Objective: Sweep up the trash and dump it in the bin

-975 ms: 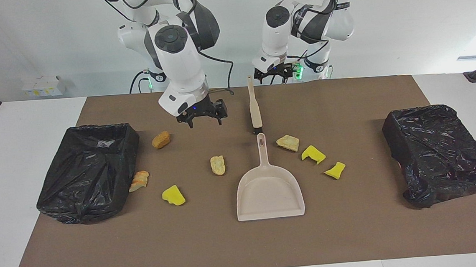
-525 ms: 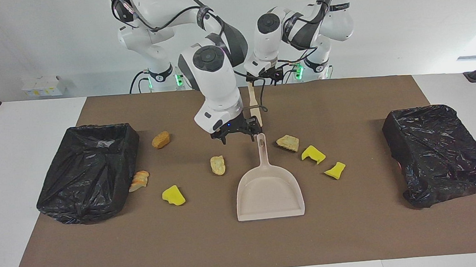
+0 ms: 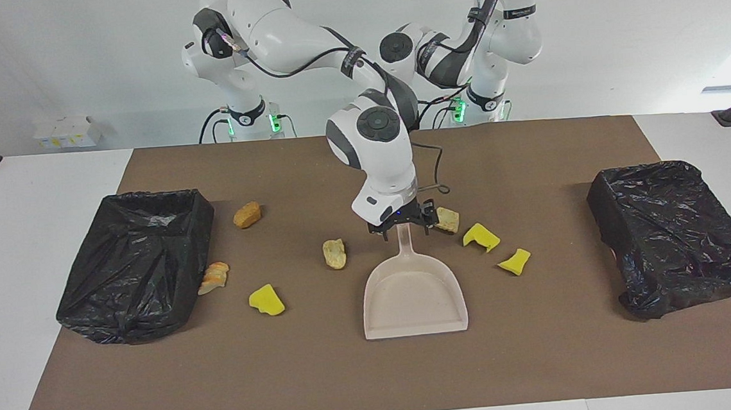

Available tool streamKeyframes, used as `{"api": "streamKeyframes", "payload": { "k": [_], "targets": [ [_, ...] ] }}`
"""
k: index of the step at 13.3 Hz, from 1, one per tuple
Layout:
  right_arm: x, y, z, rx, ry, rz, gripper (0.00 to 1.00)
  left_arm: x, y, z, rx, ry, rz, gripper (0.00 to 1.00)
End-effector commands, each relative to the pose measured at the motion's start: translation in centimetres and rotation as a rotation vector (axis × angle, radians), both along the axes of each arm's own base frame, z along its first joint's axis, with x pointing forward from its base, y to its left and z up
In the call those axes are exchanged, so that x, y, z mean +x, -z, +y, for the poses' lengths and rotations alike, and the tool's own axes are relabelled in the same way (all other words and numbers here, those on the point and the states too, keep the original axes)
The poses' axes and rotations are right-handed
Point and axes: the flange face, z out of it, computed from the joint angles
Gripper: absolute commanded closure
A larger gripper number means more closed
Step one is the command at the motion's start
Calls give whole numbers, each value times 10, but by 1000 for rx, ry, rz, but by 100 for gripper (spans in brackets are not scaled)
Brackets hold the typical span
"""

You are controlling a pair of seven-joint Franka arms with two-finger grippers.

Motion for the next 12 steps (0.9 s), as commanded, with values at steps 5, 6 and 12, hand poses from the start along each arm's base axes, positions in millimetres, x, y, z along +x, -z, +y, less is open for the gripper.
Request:
{"api": "streamKeyframes", "payload": {
  "k": [5, 6, 12],
  "targets": [
    [-25, 19, -4, -73, -18, -5, 28, -10, 11, -5, -19, 8, 4, 24],
    [-28, 22, -5, -77, -20, -6, 28, -10, 11, -5, -19, 9, 4, 39],
    [-46, 29, 0, -97, -43, 12, 56, -9, 12, -2, -9, 8, 13, 100]
  ]
}}
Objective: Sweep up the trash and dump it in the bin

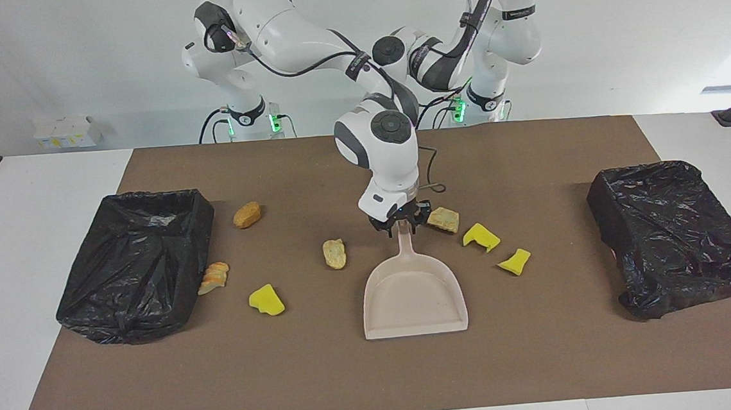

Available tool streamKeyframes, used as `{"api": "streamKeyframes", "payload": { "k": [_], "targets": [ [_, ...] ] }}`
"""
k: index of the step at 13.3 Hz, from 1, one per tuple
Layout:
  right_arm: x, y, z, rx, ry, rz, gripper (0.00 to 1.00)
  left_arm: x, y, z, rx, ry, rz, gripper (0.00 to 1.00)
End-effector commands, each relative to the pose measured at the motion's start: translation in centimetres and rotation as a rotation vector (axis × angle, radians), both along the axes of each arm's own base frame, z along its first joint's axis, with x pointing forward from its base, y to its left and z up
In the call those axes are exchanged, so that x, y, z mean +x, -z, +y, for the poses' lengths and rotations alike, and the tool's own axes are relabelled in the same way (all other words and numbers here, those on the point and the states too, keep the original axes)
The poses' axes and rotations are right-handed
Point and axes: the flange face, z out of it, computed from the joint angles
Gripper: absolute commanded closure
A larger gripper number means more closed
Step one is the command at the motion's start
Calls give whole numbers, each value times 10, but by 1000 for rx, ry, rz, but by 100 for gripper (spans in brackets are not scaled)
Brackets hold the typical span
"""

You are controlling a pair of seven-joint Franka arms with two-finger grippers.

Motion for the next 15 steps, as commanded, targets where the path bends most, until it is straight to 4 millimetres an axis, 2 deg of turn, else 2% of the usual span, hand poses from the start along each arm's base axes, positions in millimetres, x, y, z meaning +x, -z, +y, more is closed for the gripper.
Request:
{"api": "streamKeyframes", "payload": {
  "k": [1, 6, 7, 8, 9, 11, 14, 15],
  "targets": [
    [-11, -2, -5, -16, 12, -16, 56, 0, 4, 7, -4, -17, 15, 100],
    [-17, 2, -7, -28, 6, -4, 56, 21, -11, 17, 27, -55, 54, 100],
    [-16, 0, -9, -27, 1, -6, 66, 22, -15, 18, 40, -50, 66, 100],
    [-16, 0, -9, -28, -1, -7, 90, 26, -16, 23, 58, -58, 84, 100],
    [-15, 0, -9, -27, 0, -8, 100, 31, -17, 31, 77, -72, 96, 100],
    [-14, -3, -8, -33, -6, -17, 100, 44, -29, 42, 90, -88, 97, 100],
    [-7, -19, -13, -9, 11, -26, 100, 80, -59, 64, 119, -131, 102, 100],
    [-6, -32, -15, 4, 16, -41, 100, 90, -67, 75, 117, -125, 112, 100]
  ]
}}
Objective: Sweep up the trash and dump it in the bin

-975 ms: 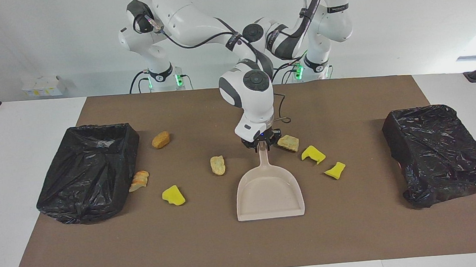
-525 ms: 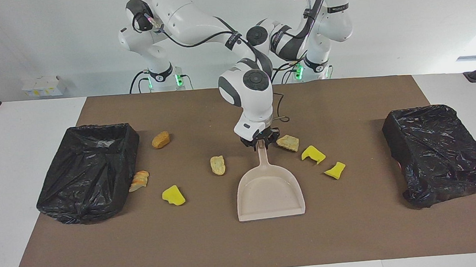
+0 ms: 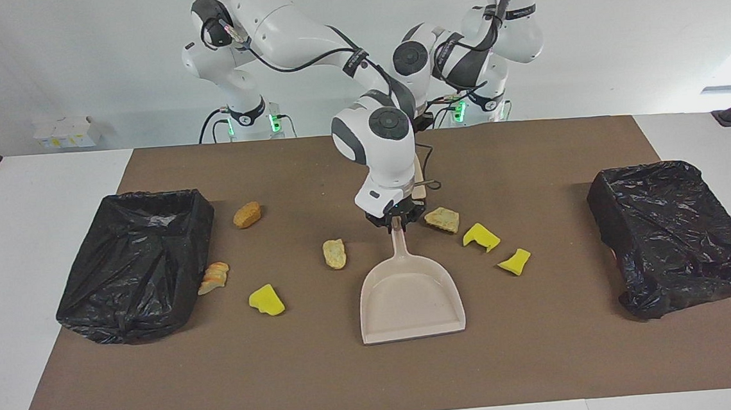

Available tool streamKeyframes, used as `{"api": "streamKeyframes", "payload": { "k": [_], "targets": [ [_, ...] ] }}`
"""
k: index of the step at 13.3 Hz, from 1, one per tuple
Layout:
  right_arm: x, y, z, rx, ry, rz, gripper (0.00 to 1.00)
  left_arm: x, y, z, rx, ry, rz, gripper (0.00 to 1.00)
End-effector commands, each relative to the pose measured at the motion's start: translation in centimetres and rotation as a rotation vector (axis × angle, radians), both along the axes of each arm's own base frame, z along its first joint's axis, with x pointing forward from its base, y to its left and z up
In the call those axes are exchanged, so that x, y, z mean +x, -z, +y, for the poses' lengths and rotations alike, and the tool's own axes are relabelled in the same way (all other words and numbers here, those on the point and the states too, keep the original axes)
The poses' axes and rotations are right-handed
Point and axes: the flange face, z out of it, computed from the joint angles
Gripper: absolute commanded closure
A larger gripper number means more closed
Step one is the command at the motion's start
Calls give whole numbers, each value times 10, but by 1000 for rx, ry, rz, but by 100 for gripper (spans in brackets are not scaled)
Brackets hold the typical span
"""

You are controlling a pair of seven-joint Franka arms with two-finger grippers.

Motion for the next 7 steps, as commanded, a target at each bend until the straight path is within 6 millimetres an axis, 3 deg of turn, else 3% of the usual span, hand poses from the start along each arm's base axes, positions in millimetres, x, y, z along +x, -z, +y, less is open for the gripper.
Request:
{"api": "streamKeyframes", "payload": {
  "k": [1, 4, 7],
  "targets": [
    [-1, -35, -7, 25, 13, -47, 100, 36, -31, 34, -12, 2, 8, 100],
    [3, -80, -33, 60, -10, -58, 100, 75, -47, 86, -7, 27, -6, 100],
    [5, -103, -78, 5, -252, 4, 100, 119, -49, 158, -19, 109, -26, 100]
  ]
}}
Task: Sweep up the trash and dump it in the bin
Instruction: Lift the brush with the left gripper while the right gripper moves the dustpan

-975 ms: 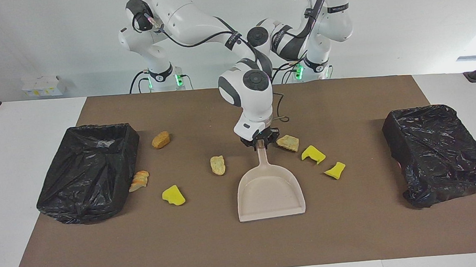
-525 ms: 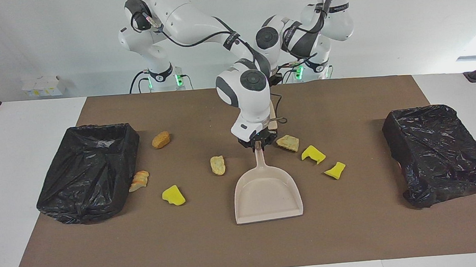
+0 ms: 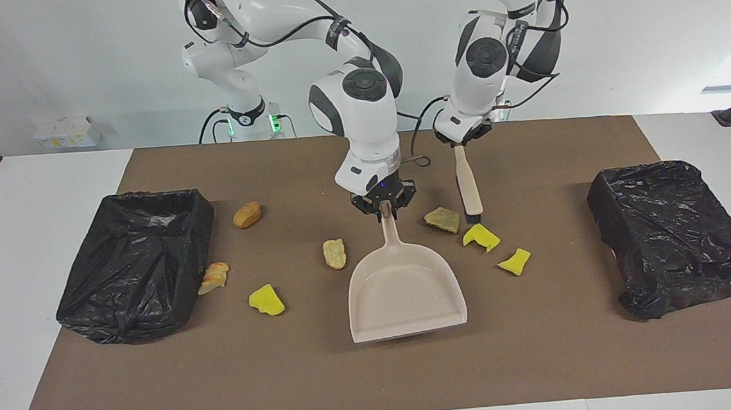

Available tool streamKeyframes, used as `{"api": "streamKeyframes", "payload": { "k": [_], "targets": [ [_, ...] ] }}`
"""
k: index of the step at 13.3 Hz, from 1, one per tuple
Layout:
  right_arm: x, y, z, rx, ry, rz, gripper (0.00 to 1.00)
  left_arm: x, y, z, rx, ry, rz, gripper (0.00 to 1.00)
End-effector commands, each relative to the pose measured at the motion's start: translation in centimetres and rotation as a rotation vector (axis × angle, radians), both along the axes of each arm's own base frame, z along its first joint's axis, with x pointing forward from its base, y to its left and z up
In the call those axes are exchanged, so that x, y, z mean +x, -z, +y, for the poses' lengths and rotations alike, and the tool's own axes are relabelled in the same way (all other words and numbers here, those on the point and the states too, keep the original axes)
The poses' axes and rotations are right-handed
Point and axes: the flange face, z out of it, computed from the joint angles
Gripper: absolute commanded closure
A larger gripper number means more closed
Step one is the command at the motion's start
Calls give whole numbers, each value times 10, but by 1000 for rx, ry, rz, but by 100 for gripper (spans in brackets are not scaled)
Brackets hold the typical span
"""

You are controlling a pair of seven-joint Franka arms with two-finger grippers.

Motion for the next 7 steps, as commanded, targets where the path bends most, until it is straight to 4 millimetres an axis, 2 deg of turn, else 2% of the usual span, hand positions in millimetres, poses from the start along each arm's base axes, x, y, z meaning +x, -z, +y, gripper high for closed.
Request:
{"api": "streamKeyframes", "payload": {
  "k": [1, 2, 3, 4, 5, 7],
  "targets": [
    [-7, -20, -36, -26, -235, 68, 100, 37, -4, 55, 10, 89, -6, 100],
    [-9, -20, -49, -43, -300, 107, 100, 58, -10, 76, 20, 124, -19, 100],
    [-9, -18, -60, -55, -336, 144, 100, 72, -14, 86, 12, 141, -24, 100],
    [-13, -18, -61, -65, -385, 159, 100, 81, -13, 97, 24, 167, -35, 100],
    [-13, -18, -62, -69, -451, 159, 100, 90, -7, 107, 44, 224, -52, 100],
    [-27, -16, -67, -101, -648, 197, 100, 108, 7, 144, 28, 249, -77, 100]
  ]
}}
